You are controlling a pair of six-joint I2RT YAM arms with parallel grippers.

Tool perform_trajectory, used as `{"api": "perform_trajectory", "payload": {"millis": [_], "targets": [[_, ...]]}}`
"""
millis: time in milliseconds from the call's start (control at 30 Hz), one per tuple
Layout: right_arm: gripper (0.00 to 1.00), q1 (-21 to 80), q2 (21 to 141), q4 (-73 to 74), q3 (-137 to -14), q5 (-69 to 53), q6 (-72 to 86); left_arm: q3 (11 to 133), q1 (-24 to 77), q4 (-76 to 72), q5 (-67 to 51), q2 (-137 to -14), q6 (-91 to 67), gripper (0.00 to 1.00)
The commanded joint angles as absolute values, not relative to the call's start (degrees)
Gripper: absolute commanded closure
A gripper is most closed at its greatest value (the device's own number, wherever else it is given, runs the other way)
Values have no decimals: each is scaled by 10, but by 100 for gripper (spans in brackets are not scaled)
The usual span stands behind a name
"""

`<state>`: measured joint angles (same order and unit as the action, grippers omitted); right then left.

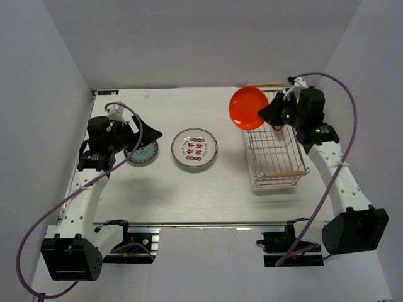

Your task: Unload the plates from the dish rack

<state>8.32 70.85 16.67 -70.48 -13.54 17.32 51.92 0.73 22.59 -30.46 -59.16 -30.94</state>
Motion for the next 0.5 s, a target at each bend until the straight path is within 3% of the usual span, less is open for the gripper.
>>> {"api": "perform_trajectory", "payload": {"millis": [0, 267, 467], "targets": [[100, 117, 717, 96, -668, -326, 234, 507, 9, 152, -403, -581, -312, 2], [100, 229, 812, 16, -660, -401, 301, 455, 31, 38, -497, -627, -344, 2], [100, 286, 867, -33, -674, -417, 344, 450, 54, 26, -490, -664, -343, 2]]}}
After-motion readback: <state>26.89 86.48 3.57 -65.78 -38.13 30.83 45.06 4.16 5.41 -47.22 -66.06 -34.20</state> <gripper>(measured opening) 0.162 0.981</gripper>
